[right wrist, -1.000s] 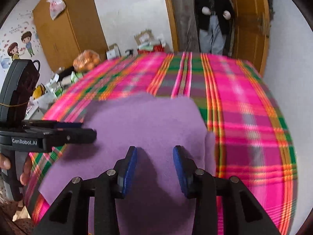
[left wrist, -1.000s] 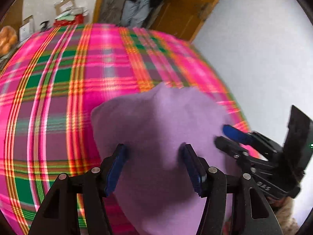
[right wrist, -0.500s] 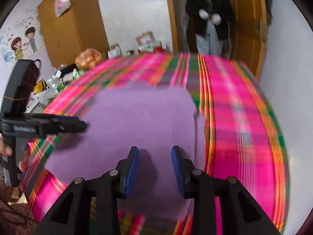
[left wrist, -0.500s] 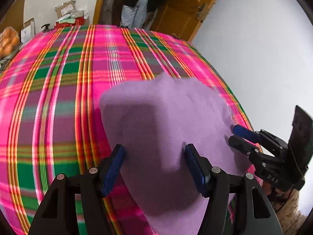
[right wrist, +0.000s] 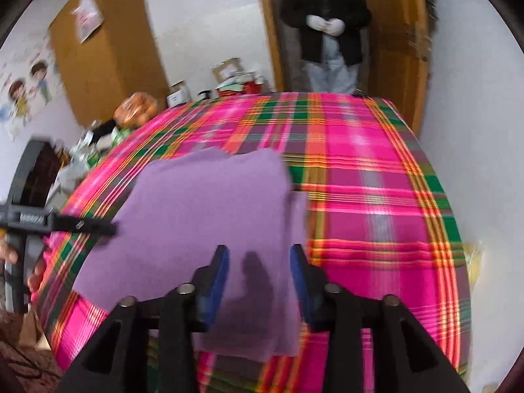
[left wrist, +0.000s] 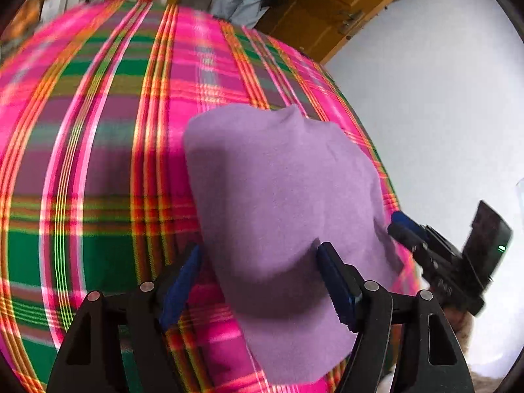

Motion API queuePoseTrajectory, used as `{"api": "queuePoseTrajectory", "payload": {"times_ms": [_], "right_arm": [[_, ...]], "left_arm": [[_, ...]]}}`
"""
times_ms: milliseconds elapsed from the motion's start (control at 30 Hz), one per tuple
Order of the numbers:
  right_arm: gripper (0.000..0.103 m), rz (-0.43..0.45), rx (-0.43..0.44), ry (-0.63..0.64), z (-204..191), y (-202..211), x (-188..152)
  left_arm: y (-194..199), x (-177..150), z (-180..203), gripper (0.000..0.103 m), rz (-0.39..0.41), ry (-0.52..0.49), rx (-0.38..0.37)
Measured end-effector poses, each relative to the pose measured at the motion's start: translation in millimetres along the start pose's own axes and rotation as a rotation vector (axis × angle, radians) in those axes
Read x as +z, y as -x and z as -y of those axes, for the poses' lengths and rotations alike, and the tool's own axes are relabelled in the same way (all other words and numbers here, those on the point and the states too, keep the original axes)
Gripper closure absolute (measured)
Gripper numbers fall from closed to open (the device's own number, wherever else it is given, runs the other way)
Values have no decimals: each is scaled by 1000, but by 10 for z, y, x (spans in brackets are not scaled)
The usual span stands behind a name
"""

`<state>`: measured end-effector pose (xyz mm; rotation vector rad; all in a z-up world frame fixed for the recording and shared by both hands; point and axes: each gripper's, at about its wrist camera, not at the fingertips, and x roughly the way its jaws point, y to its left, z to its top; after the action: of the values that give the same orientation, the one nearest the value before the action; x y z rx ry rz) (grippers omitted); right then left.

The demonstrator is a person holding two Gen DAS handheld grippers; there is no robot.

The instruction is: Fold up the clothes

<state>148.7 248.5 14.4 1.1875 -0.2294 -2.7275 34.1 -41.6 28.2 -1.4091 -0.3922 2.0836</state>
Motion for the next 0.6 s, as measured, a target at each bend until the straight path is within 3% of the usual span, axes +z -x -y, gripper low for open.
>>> {"api": "queuePoseTrajectory", "payload": {"times_ms": [133, 200, 333, 500, 600], "right_arm": [[40, -78, 108, -124, 328, -198, 0], [32, -83, 194, -184, 440, -292, 4], [28, -94, 340, -266, 583, -451, 59], [27, -143, 394, -217, 502, -564, 145], [27, -167, 374, -151, 384, -589, 184]], "left_arm": [[-16, 11, -121, 27, -25, 64, -80], [-24, 16, -181, 28, -38, 96, -121], [-39, 27, -302, 28, -63, 159, -201], [-81, 41, -358, 27, -90, 202, -273], [-120, 48, -327, 27, -104, 202, -296]]}}
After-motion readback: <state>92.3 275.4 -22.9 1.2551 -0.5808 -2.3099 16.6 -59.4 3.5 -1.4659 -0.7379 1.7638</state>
